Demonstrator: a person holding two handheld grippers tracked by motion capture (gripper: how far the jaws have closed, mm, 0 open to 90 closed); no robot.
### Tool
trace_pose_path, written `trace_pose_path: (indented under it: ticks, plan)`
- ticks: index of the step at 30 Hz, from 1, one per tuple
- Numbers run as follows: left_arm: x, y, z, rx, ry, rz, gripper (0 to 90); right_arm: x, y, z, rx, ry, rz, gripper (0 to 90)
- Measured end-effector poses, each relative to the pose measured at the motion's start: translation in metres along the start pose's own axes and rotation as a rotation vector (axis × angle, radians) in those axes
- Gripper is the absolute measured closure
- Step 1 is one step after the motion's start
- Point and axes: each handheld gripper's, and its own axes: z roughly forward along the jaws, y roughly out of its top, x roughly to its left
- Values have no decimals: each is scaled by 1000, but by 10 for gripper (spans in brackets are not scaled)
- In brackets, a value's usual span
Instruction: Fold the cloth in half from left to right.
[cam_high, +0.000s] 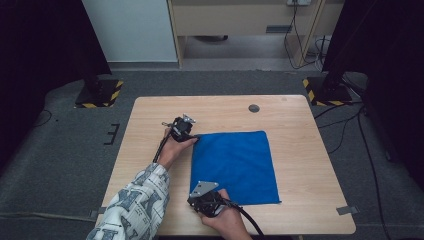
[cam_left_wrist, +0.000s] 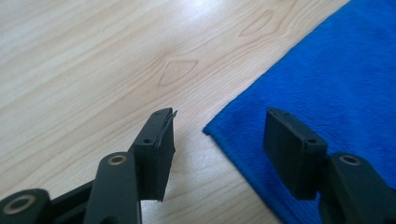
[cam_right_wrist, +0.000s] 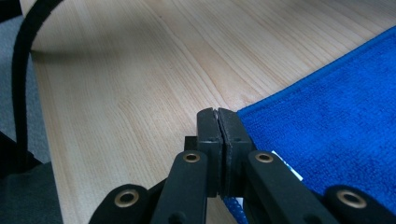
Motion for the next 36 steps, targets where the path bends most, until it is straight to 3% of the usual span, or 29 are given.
trace_pose_path:
  ticks: [3,5,10,16,19,26,32,36]
  plan:
    - [1,-1,4,11,1,-3,426,0,-1,-2,-7,4,6,888]
    - [3,-1,5,8,-8,-33,428,-2,-2,-2,-12,5,10,888]
    - [1,0,6,-8,-28,-18,546,-4,-1,-3,-20,17,9,887]
    - [-8,2,6,-5,-60,-16,775,-5,-2,-4,-29,25,11,887]
    - [-10,3,6,9,-85,-43,862,-3,-2,-5,-36,20,9,888]
    - [-11,12,-9,-37,-79,-71,869,-1,1,-9,-58,7,9,889]
    - [-2,13,-25,-48,-69,-87,870,3,7,-12,-67,-8,-6,890]
    - [0,14,-33,-71,-83,-100,871,5,7,-12,-64,-14,-7,889]
